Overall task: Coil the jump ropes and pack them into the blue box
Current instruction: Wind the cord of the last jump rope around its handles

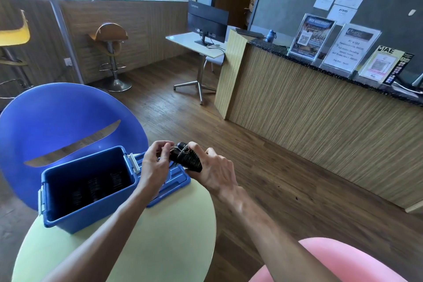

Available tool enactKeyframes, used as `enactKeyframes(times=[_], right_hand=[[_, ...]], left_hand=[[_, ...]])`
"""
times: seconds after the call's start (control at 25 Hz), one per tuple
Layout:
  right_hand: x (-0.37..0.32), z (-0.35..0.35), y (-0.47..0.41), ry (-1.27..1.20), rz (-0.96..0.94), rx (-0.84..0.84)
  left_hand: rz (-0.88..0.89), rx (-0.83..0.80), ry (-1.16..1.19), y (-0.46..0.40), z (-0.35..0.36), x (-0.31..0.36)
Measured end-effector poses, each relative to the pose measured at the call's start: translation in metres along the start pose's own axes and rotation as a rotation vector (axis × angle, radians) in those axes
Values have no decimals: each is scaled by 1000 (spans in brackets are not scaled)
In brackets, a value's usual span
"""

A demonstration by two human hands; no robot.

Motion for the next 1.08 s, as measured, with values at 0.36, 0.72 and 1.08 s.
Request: enactKeyframes(times=[0.36, 0.72, 1.08], right_hand=[[-4, 9, 0, 6, -59, -65], [-14, 9, 3, -8, -140, -27], [-13, 16, 3, 15, -54, -114]], left_hand=[[152, -123, -243, -7, -5, 12], [-343, -215, 383, -9, 15, -19], [-445, -100, 394, 2, 19, -33]])
Point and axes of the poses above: each hand's wrist, its own y-axis away from the middle knuckle, its own z-axis out of the palm, x = y × z, the point moved 6 cm from there along -y, towards the middle knuckle, and after that the axes turned 4 degrees about y, right-handed, at the moved point
